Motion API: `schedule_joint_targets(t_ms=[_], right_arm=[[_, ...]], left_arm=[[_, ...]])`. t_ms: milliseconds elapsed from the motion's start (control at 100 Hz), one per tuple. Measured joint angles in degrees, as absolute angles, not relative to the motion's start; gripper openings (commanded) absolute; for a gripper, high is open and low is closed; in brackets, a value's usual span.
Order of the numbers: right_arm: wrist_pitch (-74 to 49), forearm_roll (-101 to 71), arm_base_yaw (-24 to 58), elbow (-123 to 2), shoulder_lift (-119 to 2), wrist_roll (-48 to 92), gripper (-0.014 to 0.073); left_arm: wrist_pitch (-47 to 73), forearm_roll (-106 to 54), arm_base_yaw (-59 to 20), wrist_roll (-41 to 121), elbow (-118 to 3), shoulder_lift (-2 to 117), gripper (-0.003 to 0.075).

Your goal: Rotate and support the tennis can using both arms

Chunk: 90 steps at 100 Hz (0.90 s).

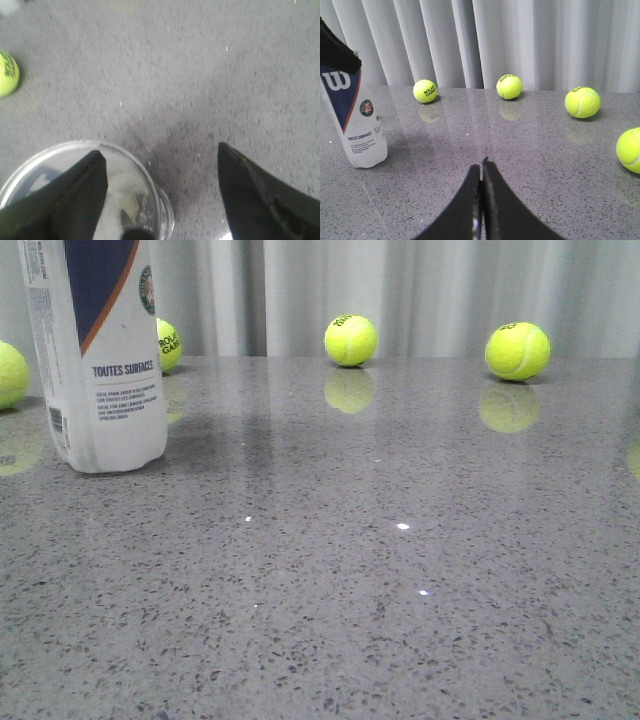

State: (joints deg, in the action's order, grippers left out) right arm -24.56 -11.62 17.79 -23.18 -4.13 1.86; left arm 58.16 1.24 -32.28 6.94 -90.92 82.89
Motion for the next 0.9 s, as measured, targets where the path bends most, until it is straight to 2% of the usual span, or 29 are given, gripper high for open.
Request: schedule_joint_targets(t_ms=[270, 650, 900], right_arm=[[-24.6, -11.6, 17.8, -23.2, -4.1, 1.9, -0.0057], [-24.6, -11.6, 17.8, -23.2, -4.1, 1.9, -0.0057], [-24.6, -11.6, 17.8, -23.2, -4.1, 1.9, -0.0057]], left_arm=[[45.9, 0.5, -32.3, 5.9, -85.5, 74.4, -0.0018], [28.6, -1.4, -32.3, 5.6, -64.6, 57.0, -0.0021], [25.0, -3.1, -32.3, 5.5, -52.5, 46.5, -0.0021]])
